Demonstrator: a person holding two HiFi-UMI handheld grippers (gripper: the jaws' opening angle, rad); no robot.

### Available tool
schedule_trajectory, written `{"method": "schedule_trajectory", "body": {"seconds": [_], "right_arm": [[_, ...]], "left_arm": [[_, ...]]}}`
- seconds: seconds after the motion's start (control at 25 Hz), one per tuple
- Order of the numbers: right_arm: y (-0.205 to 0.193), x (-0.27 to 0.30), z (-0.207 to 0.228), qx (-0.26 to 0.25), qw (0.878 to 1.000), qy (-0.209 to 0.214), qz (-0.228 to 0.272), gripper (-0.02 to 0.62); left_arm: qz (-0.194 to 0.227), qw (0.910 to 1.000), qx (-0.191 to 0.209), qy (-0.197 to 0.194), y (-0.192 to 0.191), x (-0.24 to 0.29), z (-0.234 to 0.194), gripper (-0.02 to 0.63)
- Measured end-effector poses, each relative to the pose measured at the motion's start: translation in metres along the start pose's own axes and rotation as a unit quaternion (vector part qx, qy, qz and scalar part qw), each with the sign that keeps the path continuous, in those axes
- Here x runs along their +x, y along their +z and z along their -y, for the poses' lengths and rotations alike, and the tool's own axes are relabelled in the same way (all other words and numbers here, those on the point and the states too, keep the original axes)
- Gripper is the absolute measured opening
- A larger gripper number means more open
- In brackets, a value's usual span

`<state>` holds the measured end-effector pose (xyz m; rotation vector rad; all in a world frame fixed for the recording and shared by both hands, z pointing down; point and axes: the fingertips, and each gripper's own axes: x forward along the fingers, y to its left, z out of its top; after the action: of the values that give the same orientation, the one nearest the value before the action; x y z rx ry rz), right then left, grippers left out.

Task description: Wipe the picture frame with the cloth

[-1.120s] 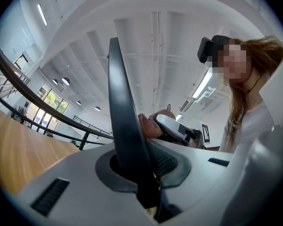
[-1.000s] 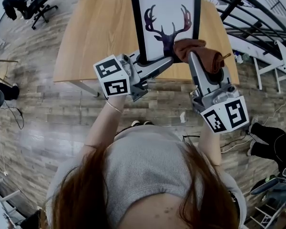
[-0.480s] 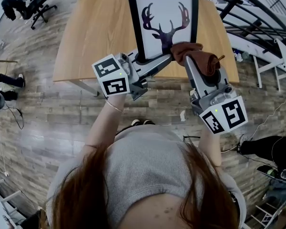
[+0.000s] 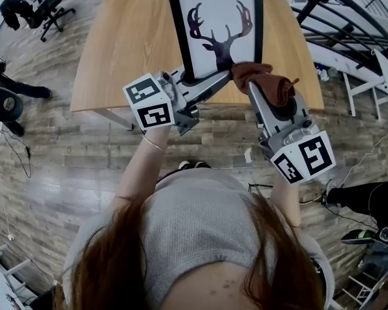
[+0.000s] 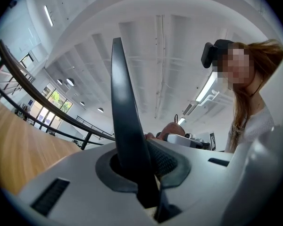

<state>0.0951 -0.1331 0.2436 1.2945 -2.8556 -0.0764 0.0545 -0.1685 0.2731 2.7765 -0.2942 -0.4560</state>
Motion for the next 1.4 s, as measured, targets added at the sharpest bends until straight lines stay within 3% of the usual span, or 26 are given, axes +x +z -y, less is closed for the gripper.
{"method": "schedule_trajectory", "body": {"seconds": [0.32, 0.56, 0.72, 1.04, 1.4], "right_arm": [[-0.023, -0.010, 0.000, 0.011, 0.999, 0.021, -0.042, 0.097], [0.000, -0.014, 0.004, 0.025, 0.999, 0.017, -0.035, 0.097], [0.006, -0.012, 0.013, 0.046, 0.999, 0.006, -0.023, 0.097], [-0.041, 0.005, 0.010, 0.069, 0.997, -0.007, -0.032, 0.097], [-0.066, 0.015, 0.010, 0.090, 0.995, -0.009, -0.051, 0.097]], "left_arm": [[0.015, 0.9991, -0.040, 0.007, -0.005, 0.002, -0.006, 0.067], [-0.020, 0.9978, -0.057, 0.028, -0.009, 0.002, -0.011, 0.067], [-0.041, 0.9935, -0.098, 0.041, -0.029, -0.007, -0.025, 0.067], [-0.033, 0.9730, -0.218, 0.067, -0.109, -0.057, -0.071, 0.067], [-0.067, 0.9444, -0.305, 0.102, -0.181, -0.077, -0.096, 0.067]]}}
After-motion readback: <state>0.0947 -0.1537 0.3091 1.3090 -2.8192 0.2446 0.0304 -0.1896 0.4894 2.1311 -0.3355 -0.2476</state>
